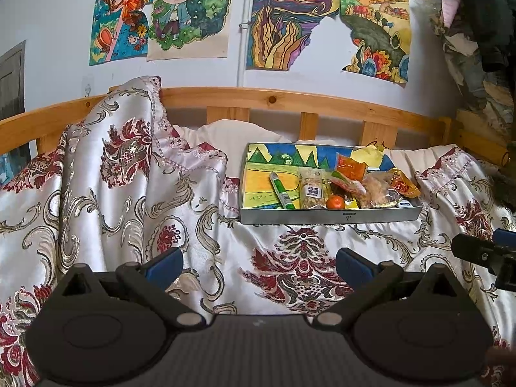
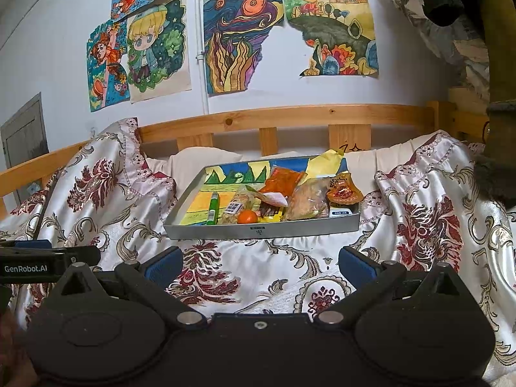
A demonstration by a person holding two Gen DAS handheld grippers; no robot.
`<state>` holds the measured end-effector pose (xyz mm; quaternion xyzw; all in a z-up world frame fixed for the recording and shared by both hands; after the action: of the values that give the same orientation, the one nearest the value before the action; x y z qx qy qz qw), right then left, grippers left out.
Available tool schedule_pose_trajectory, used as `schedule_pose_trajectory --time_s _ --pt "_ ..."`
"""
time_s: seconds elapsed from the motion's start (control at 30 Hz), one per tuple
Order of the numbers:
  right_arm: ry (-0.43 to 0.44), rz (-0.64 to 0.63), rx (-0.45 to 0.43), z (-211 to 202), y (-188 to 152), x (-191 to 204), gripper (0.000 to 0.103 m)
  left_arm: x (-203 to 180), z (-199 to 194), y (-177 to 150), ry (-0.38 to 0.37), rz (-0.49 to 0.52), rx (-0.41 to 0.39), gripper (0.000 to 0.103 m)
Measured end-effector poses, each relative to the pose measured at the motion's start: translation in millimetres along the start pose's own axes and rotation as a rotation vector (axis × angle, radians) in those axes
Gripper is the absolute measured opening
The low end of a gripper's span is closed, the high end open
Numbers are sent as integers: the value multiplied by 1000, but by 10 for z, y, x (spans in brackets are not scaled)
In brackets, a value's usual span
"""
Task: Organize snacks
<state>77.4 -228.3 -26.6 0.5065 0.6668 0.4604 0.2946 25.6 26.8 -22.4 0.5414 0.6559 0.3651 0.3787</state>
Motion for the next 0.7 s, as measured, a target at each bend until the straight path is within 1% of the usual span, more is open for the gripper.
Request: schedule_pose_trajectory --time_s 0.7 --pt "1 0 1 1 -4 1 102 17 5 -19 6 -4 0 103"
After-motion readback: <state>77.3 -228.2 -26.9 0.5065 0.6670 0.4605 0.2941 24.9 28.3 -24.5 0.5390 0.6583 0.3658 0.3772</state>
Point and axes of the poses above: each gripper's, at about its wrist camera, not at the fingertips, and z roughly the way its jaws point, x to its left, y to its top, the point moved 3 cm from there along z, roughly the way its jaws point, and after that the axes turned 8 degrees about -y, right-handed, at the moved point
